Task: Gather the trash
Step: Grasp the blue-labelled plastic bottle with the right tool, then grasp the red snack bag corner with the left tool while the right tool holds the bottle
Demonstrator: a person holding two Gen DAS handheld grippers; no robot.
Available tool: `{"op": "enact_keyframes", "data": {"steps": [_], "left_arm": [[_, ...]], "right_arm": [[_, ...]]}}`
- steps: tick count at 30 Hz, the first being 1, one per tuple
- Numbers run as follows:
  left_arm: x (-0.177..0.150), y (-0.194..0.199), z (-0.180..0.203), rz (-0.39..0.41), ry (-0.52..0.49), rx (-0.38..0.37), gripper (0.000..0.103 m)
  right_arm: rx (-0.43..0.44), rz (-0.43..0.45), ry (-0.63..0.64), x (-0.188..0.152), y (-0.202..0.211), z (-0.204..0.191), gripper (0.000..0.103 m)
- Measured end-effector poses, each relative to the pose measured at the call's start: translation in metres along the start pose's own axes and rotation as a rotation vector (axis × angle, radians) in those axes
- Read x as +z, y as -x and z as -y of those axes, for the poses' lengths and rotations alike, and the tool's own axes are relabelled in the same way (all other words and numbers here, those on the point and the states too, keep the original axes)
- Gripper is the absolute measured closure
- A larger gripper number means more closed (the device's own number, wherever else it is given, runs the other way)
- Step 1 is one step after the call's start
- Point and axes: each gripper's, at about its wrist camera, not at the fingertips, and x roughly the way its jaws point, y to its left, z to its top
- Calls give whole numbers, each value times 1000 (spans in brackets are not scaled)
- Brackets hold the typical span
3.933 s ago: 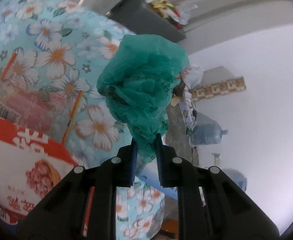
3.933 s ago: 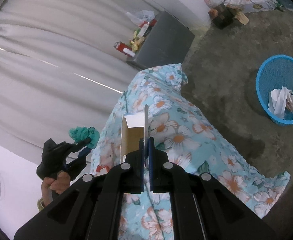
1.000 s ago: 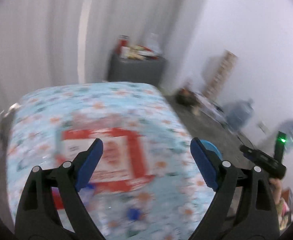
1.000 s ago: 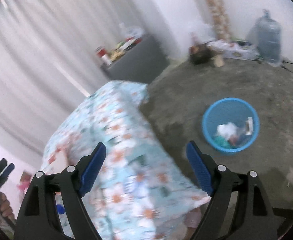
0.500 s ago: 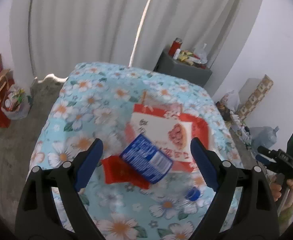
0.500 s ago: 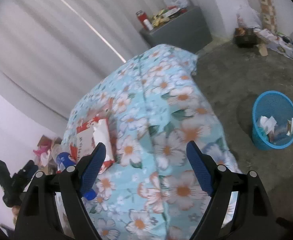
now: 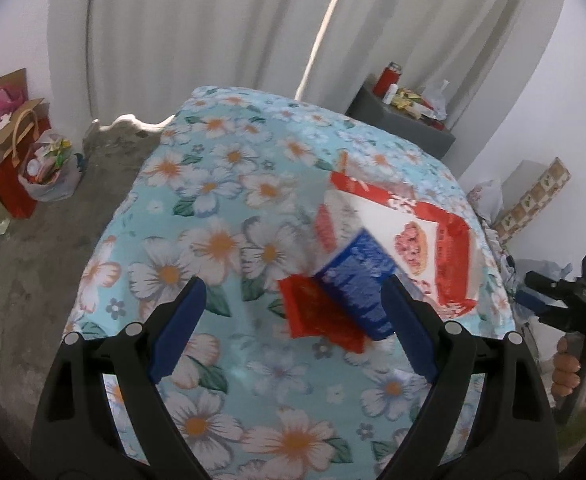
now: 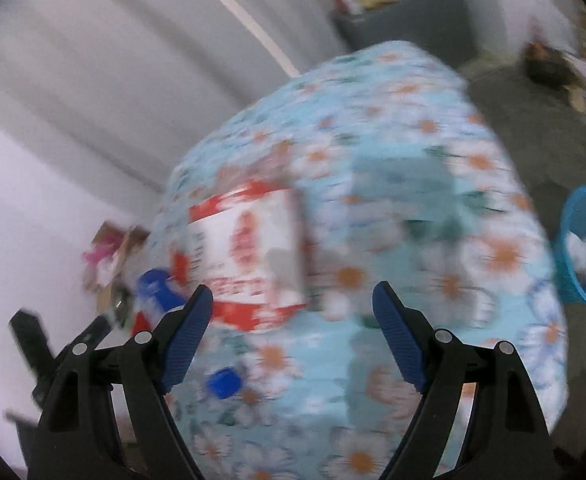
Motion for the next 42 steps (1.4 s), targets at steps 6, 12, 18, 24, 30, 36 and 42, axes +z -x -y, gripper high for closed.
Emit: {"op": "enact_keyframes", "data": {"steps": [6, 12, 18, 24, 30, 36, 42], "left_arm": [[3, -4, -17, -5, 24, 44, 18], [0, 1, -28, 11, 46, 71, 18], [-7, 4, -41, 5, 67, 105, 18], [-10, 2, -47, -1, 82, 102, 18], [-13, -9, -42, -32, 83, 28, 18], [-21, -29, -29, -91, 97, -115, 19], [-30, -59, -25, -167, 139, -149, 42]], "right_arm": [[109, -120, 312, 4, -47, -94, 23], [110, -280, 489, 6, -121, -153, 23], [42, -420, 595, -2, -176, -175, 25], [65, -424, 530, -1, -172, -157, 40], [93, -338, 391, 5, -128, -120, 42], [100, -269, 281, -3, -86, -87, 43], [146, -163, 153, -15, -35, -51, 43]]}}
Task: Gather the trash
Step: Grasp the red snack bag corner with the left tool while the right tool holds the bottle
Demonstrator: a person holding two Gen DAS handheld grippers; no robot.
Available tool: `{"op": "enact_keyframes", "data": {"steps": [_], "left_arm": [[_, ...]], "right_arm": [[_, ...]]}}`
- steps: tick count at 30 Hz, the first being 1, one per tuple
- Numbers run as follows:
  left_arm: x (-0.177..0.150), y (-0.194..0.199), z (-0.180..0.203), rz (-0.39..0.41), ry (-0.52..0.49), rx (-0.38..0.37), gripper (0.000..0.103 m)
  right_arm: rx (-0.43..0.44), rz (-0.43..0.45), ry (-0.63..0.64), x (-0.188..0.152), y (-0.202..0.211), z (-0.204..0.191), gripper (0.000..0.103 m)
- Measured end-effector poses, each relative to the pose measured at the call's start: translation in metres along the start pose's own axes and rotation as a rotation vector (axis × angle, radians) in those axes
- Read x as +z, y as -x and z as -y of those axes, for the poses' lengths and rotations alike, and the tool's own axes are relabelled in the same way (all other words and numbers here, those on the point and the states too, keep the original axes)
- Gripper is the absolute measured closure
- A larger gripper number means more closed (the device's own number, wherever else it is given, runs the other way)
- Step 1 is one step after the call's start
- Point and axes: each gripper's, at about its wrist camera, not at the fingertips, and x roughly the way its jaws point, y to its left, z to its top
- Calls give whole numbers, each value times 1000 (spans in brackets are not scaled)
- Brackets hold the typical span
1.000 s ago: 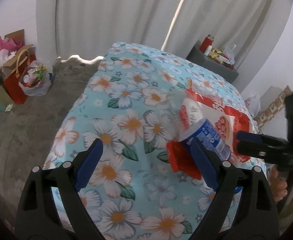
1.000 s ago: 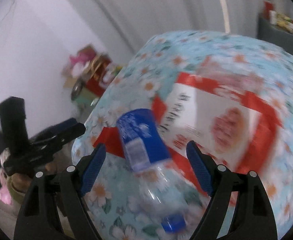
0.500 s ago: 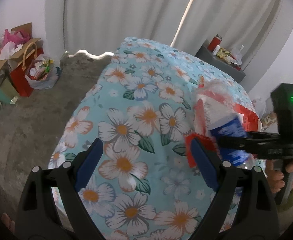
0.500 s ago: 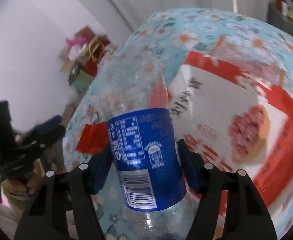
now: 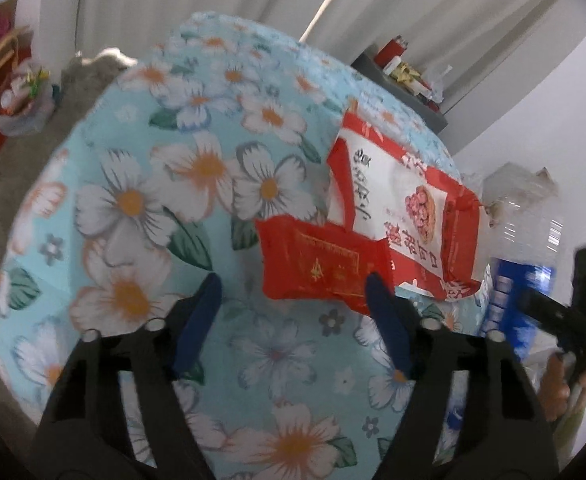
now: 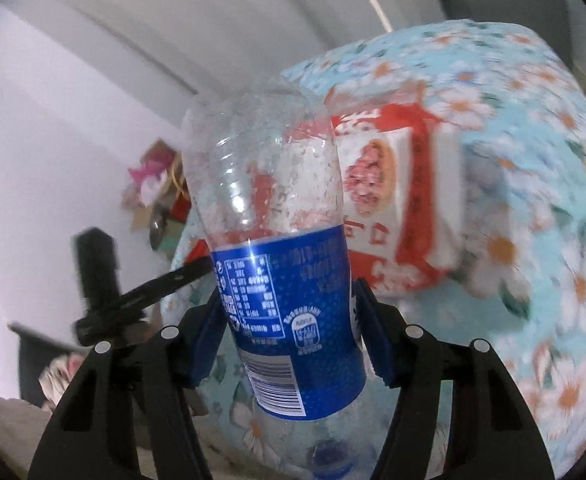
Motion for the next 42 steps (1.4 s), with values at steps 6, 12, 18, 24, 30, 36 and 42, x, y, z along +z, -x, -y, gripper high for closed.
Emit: {"op": "enact_keyframes", "data": {"steps": [6, 12, 18, 24, 30, 36, 42], "left_arm": [[2, -11, -3, 9, 28, 3, 69], [10, -9, 3, 48, -12, 14, 92], [15, 13, 48, 116, -246, 66, 96], [20, -3, 95, 72, -432, 56, 95], [22, -32, 113, 31, -425, 18, 95], [17, -46, 120, 9, -399, 12, 95], [14, -45, 127, 19, -424, 35, 95]], "right_arm": [[43, 105, -176, -25, 63, 40, 43], [-2, 131, -329, -39, 84, 81, 43], [-97, 129, -388, -25, 61, 96, 43], [-223, 106, -378, -16, 33, 90, 42], [-264, 109, -377, -30, 37, 91, 35], [-213, 132, -429, -35, 37, 103, 34], [-181, 138, -465, -36, 33, 107, 34]]}}
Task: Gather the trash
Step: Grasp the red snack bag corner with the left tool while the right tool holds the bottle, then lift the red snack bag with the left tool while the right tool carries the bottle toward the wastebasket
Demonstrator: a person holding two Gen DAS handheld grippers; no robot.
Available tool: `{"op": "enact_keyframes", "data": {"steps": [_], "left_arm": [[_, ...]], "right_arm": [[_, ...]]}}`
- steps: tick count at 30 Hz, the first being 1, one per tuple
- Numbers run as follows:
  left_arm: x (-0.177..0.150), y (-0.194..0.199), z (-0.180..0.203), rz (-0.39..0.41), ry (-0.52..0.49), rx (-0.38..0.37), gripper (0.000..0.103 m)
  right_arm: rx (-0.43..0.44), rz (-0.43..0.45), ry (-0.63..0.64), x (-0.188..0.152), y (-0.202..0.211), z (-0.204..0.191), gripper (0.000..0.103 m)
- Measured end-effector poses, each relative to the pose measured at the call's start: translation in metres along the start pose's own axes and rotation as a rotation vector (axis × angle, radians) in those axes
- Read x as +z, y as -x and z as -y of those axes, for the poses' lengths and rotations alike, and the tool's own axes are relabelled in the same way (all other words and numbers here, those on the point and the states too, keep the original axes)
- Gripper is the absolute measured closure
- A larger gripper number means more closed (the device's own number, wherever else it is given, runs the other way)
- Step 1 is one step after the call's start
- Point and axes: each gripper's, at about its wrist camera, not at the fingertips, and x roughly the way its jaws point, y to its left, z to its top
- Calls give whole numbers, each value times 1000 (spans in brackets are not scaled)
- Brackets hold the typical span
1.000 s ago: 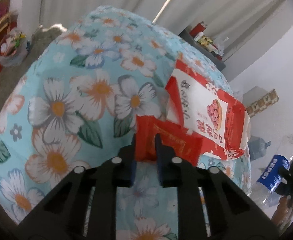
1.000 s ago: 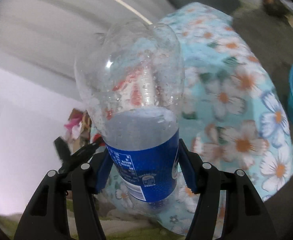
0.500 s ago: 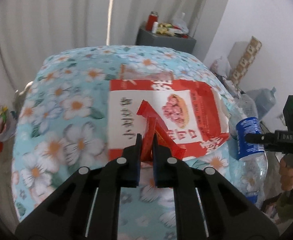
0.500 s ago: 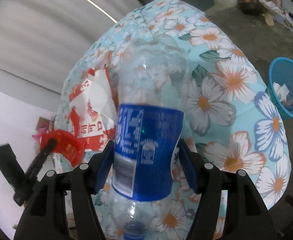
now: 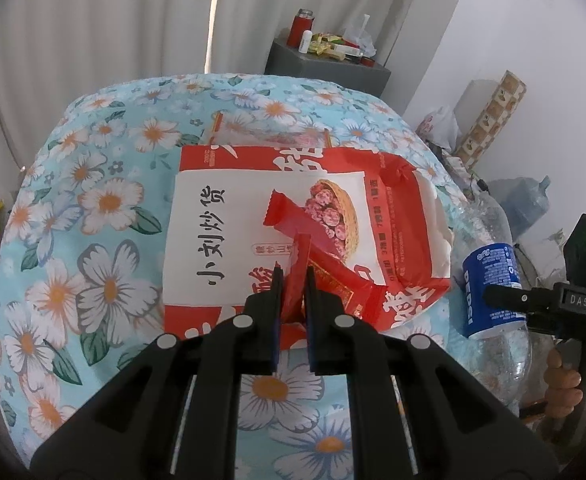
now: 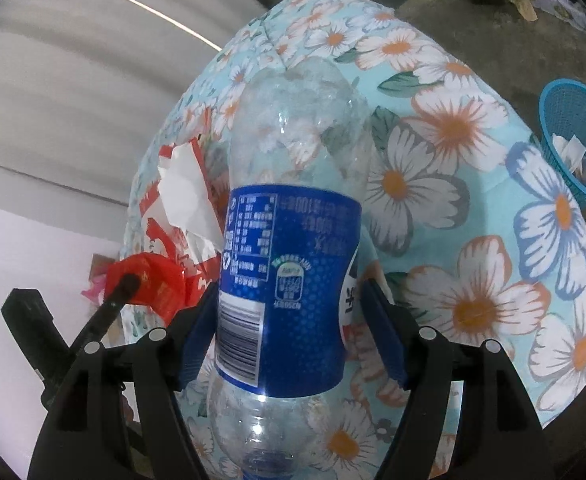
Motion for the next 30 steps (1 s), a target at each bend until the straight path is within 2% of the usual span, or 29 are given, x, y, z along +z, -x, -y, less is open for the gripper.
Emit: {"op": "enact_keyframes", "data": {"steps": [6, 10, 17, 30], "left_arm": [[0, 5, 11, 13, -33, 23, 95], [0, 9, 17, 24, -56, 46, 96], [0, 18, 24, 45, -77, 72, 96], [0, 32, 33, 86, -112, 103, 96]], "right_arm": [[-5, 5, 8, -4, -2, -2, 34], [15, 8, -1, -4, 1, -1, 42], [53, 11, -21, -4, 7, 5, 44], [66, 36, -23, -1, 17, 9, 45]]}}
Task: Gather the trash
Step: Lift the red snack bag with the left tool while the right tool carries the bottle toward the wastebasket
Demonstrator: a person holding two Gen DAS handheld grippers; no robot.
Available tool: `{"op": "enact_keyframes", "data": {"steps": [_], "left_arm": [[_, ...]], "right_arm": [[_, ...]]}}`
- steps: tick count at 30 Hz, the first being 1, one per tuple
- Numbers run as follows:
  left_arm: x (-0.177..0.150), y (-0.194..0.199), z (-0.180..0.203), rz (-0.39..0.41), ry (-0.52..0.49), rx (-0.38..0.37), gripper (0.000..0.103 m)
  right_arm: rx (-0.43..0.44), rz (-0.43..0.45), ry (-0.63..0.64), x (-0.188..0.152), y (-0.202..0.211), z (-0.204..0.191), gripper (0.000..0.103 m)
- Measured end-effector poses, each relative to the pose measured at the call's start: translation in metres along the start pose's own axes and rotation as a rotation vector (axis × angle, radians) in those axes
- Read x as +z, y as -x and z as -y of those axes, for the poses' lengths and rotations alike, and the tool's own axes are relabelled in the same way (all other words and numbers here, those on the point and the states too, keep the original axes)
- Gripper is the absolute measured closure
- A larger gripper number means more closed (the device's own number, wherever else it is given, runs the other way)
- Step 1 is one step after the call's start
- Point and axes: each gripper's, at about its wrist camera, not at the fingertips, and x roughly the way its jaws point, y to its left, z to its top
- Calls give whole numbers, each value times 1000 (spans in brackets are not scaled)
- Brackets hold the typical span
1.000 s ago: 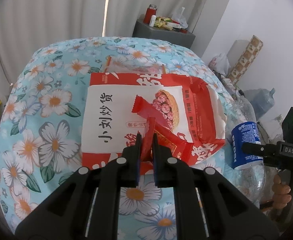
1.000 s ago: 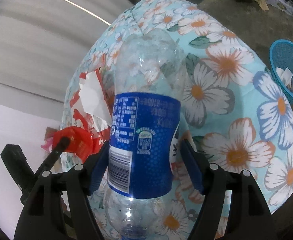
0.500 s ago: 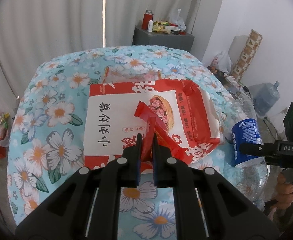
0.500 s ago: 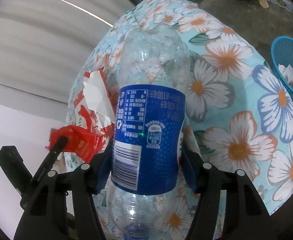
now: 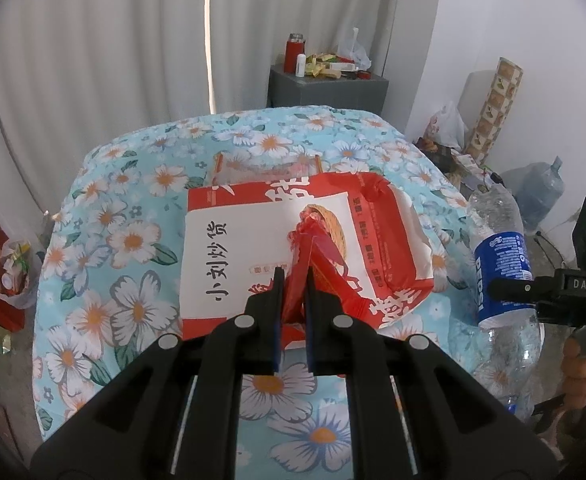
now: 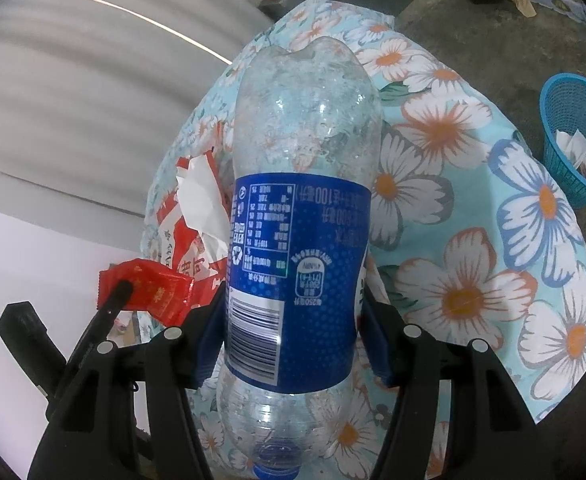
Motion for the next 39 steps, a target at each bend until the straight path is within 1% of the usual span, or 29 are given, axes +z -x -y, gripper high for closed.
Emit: {"op": "enact_keyframes", "data": {"steps": [26, 33, 39], "left_arm": [[1, 9, 1, 28, -28, 39, 96], [2, 12, 0, 39, -25, 38, 96], [6, 25, 0, 70, -21, 22, 97]], "right_arm": [[23, -11, 22, 0, -5, -1, 45], [39, -9, 26, 0, -3, 1, 45], [56, 3, 28, 0, 3, 1, 45]]}}
